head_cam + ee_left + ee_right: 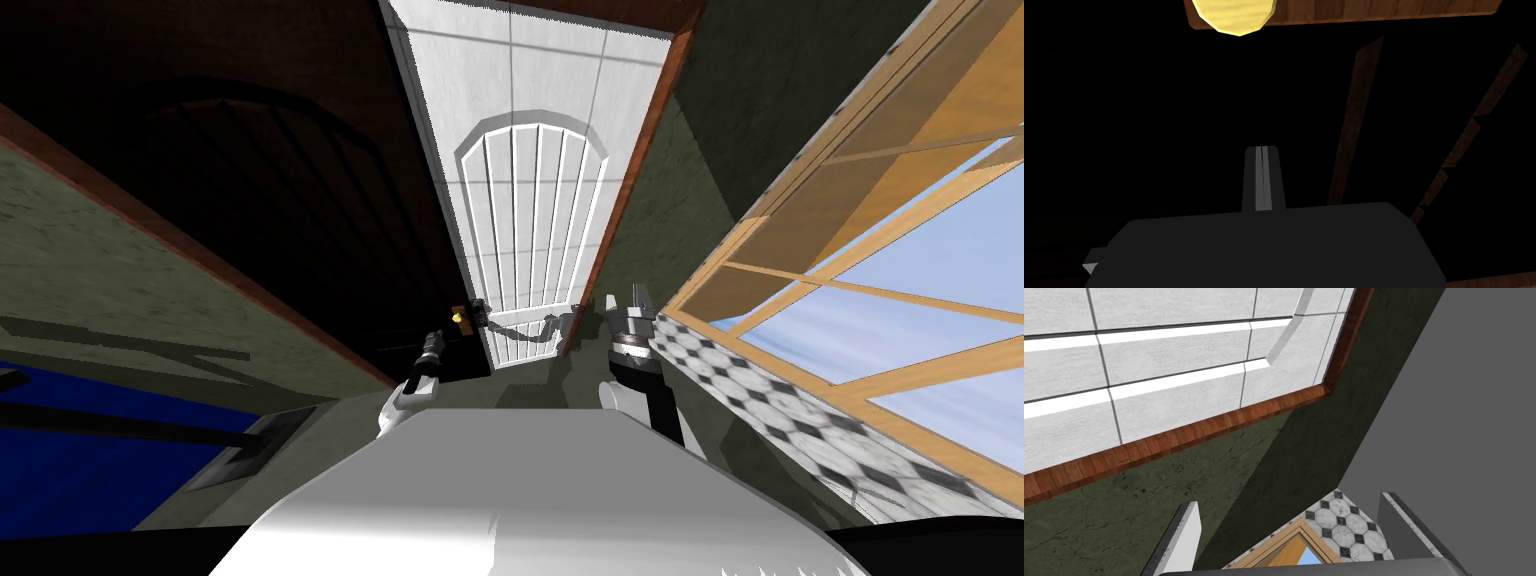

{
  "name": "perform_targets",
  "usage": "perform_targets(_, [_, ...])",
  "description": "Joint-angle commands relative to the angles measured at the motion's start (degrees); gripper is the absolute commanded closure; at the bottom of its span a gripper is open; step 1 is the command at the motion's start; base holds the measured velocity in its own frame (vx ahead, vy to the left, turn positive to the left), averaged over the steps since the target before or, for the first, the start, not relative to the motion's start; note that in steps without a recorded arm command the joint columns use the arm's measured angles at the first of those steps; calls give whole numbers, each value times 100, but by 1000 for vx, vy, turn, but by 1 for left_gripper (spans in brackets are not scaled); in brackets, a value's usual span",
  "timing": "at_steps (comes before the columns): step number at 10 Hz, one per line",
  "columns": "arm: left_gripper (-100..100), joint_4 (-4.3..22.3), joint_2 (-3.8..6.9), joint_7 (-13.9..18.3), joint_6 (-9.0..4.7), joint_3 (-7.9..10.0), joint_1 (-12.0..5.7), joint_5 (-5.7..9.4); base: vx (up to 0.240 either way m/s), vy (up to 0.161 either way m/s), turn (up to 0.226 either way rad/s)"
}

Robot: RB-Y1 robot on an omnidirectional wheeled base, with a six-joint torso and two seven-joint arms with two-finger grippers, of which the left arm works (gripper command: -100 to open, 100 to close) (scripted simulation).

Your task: Pull the door open

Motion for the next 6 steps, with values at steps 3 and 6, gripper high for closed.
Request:
perform_targets(3, [-100,-246,-32,98,-20,-279,58,-22,-185,-70,-87])
perform_targets(6, [-100,-9,88,60,-18,14,158,17,-42,40,124])
